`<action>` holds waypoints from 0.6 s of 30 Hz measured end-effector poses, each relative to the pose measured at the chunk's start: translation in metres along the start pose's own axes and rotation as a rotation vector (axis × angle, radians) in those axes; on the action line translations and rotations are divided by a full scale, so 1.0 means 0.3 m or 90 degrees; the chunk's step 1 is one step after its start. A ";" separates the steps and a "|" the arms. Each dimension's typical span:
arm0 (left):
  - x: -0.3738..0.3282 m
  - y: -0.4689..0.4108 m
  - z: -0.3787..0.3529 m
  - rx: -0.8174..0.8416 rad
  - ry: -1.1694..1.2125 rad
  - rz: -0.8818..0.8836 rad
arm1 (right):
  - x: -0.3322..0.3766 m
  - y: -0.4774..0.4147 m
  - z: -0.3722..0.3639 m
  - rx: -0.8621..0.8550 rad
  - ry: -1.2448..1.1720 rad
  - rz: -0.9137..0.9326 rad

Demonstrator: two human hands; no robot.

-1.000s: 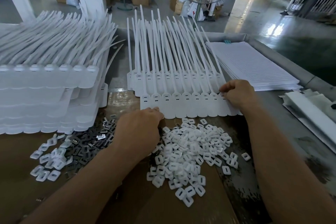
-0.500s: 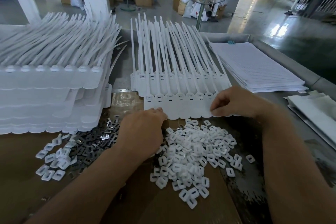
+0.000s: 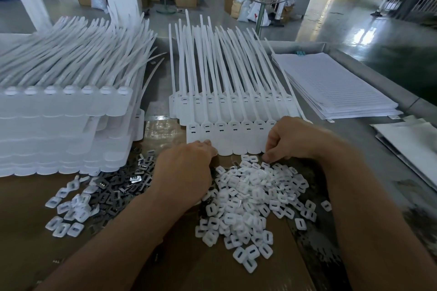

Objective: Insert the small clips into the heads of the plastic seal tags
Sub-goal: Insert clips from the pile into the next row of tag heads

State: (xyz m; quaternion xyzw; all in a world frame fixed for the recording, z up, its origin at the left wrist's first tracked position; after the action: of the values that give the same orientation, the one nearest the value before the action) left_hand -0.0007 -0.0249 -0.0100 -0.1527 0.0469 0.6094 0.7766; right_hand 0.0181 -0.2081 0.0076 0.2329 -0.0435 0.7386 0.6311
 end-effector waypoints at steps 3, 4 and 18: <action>0.003 0.000 -0.002 0.000 0.000 0.002 | 0.007 0.001 -0.004 0.015 0.004 0.014; 0.004 -0.001 -0.002 -0.001 -0.001 0.003 | 0.007 0.003 -0.004 0.019 -0.004 0.023; 0.004 0.002 -0.004 -0.010 -0.007 0.001 | -0.172 0.028 0.106 -0.353 -0.368 -0.060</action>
State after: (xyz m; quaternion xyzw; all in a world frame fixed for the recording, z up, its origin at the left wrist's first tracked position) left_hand -0.0010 -0.0239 -0.0116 -0.1555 0.0379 0.6109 0.7753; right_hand 0.0243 -0.2681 0.0172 0.2534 -0.4061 0.5735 0.6648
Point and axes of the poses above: each hand's wrist, its own y-axis away from the middle knuckle, its own z-axis out of the back of the hand, x = y × z, the point moved 5 cm from there along -y, towards the middle knuckle, and after that the axes turned 12 degrees about z, right-handed, at the moved point
